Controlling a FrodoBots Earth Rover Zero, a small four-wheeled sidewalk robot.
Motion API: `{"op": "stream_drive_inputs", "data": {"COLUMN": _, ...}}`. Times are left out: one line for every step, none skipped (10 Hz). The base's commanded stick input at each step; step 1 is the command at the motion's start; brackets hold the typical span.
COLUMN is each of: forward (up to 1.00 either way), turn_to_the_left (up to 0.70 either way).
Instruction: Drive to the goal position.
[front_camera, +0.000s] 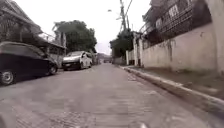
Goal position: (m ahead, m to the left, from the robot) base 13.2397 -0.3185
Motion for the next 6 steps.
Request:
{"op": "stream_drive_inputs", "data": {"forward": 1.00, "turn_to_the_left": 0.00}}
{"op": "stream_drive_inputs", "data": {"forward": 1.00, "turn_to_the_left": 0.00}}
{"op": "stream_drive_inputs", "data": {"forward": 1.00, "turn_to_the_left": 0.00}}
{"op": "stream_drive_inputs", "data": {"forward": 1.00, "turn_to_the_left": 0.00}}
{"op": "stream_drive_inputs", "data": {"forward": 1.00, "turn_to_the_left": 0.00}}
{"op": "stream_drive_inputs", "data": {"forward": 1.00, "turn_to_the_left": 0.00}}
